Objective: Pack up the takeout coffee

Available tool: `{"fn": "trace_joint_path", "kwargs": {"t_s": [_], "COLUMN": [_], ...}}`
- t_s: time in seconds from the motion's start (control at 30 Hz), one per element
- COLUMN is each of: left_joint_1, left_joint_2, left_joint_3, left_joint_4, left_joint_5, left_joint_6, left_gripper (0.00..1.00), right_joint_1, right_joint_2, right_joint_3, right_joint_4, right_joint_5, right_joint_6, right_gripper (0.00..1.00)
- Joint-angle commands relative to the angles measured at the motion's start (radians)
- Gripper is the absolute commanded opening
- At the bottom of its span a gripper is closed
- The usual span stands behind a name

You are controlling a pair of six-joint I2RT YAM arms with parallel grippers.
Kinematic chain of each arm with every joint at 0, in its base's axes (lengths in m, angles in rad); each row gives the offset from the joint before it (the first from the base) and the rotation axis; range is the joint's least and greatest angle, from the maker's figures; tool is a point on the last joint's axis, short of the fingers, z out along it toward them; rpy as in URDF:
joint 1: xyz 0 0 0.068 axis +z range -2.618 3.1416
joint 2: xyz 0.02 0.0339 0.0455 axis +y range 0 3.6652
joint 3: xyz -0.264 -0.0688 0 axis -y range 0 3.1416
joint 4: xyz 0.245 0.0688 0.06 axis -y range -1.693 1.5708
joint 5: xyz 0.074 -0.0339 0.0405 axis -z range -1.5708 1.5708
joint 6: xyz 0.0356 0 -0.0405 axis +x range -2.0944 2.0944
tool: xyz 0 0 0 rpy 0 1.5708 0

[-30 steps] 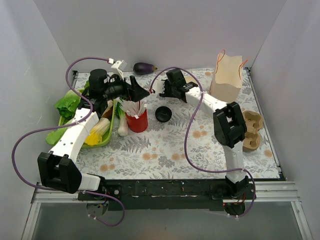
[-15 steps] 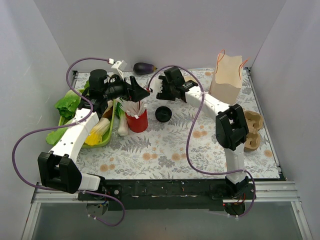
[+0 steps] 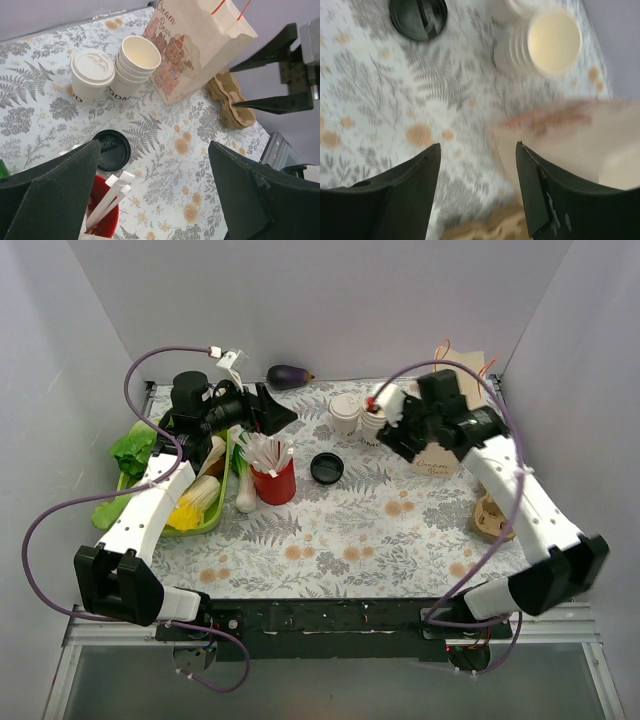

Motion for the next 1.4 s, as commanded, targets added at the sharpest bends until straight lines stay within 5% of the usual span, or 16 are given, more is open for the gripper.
{"fn": "trace_joint_path", "kwargs": {"t_s": [0.0,0.27,0.47,0.63,1.23,1.37], "left_joint_1": [0.006,0.006,0.005,-0.015,-0.015,-0.015], "left_joint_2": [0.003,-0.011,0.013,-0.014,-0.043,-0.023], "left_joint_3": [0.047,0.015,-0.004,0.001,-0.043,-0.037], "left_joint_4": [0.08,0.137,0.144,0.101,0.052,0.062], "left_joint_5": [0.019,0.045,0.001,-0.02,-0.061,-0.058], "left_joint_6": [0.025,-0.018,-0.023,0.02,0.06,0.045], "left_gripper": [0.91,0.91,0.9,0.9,0.91,0.91], "right_joint_1": [-0.21,-0.76,-0.969,-1.002,-0.994,-0.985], "right_joint_2": [-0.168,-0.282,-0.177,-0.038,0.14,0.161], "right_joint_3": [-0.177,-0.332,-0.33,-0.271,-0.167,-0.18], "right_joint_4": [-0.251,-0.369,-0.375,-0.368,-0.349,-0.338], "right_joint_5": [0.029,0.06,-0.039,-0.147,-0.169,-0.155], "right_joint_6": [0.149,0.068,0.088,0.179,0.257,0.269], "right_gripper": [0.68,0.59,0.54,0.55,0.5,0.59]}}
